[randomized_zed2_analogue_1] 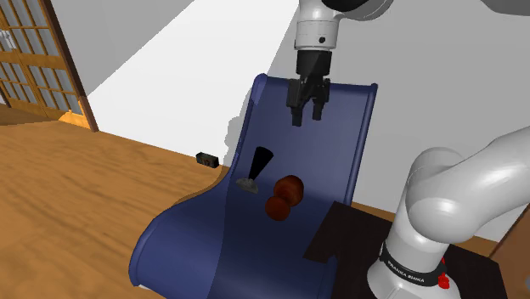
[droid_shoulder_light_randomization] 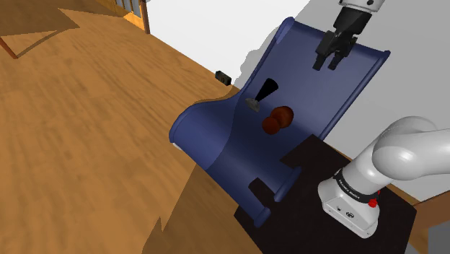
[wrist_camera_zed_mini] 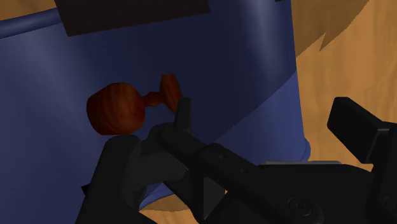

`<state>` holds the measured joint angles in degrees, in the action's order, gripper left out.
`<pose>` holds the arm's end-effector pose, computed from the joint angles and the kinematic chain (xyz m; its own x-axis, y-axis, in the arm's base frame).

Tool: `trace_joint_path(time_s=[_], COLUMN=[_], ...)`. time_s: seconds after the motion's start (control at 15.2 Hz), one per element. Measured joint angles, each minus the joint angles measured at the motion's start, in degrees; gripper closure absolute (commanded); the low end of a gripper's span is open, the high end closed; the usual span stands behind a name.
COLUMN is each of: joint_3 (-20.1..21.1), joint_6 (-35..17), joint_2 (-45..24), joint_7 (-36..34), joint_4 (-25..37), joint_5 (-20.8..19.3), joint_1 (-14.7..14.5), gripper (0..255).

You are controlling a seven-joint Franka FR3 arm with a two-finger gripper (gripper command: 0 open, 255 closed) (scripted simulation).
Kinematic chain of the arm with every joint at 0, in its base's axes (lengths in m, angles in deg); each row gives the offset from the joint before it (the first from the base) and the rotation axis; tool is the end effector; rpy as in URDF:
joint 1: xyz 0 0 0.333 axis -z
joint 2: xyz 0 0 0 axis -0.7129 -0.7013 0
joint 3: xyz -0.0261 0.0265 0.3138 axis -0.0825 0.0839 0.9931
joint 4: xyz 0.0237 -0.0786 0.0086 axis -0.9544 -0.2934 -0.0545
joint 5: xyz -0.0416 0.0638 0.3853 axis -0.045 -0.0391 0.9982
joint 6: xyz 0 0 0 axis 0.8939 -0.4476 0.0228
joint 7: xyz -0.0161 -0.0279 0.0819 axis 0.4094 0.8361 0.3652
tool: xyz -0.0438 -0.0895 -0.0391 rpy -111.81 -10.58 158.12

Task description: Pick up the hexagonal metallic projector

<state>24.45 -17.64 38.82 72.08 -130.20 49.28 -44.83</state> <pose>0.3016 -0.0139 0.5717 0.9891 -0.1353 -0.0586 -0.1420 -0.9811 -0.1316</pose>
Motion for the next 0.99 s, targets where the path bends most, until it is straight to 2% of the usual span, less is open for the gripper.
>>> trace_joint_path(time_s=[0.2, 0.59, 0.99], joint_3=[0.8, 4.3, 7.6], joint_6=[-2.9, -16.3, -29.4], joint_2=[-1.2, -8.4, -18.7], joint_7=[-1.6, -9.5, -18.5], joint_4=[-1.3, -5.2, -5.8], joint_5=[0.1, 0.2, -1.2], joint_1=[0.5, 2.9, 5.9], gripper=[0, 0, 0])
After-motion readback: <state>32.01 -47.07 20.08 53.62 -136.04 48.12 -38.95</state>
